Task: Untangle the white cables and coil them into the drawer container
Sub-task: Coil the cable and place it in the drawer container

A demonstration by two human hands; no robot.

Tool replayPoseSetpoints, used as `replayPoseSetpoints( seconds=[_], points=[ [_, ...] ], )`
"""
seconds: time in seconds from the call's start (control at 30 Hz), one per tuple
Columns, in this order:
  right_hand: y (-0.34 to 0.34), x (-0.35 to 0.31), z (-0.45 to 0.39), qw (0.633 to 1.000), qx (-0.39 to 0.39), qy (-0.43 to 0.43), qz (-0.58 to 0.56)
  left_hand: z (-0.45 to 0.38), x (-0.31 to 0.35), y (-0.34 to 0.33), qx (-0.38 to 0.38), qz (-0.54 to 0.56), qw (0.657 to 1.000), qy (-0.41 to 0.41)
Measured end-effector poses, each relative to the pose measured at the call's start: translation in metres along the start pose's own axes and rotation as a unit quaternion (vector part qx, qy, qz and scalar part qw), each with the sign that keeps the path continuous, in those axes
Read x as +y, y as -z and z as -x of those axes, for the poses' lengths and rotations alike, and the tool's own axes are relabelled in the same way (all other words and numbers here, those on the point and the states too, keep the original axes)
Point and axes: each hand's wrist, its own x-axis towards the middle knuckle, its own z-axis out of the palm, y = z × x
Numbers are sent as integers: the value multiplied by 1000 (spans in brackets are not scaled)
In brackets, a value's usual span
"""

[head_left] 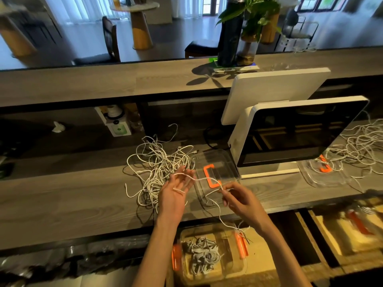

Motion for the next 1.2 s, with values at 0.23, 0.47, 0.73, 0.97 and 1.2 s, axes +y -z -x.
replayPoseSetpoints(
  seconds=[0.23,0.47,0.73,0.97,1.2],
  points=[
    [5,7,4,992,-85,2,96,-5,0,7,35,132,990,37],
    [0,-4,3,992,-99,23,80,-4,-9,12,8,-233,972,3],
    [-9,2,-3,987,54,70,134,20,-17,2,-203,-449,859,140],
    [-1,9,-2,983,56,68,159,22,-16,4,-254,-441,854,108],
    [23,13,1,984,87,42,151,14,-11,9,-97,-450,888,-18]
  ],
)
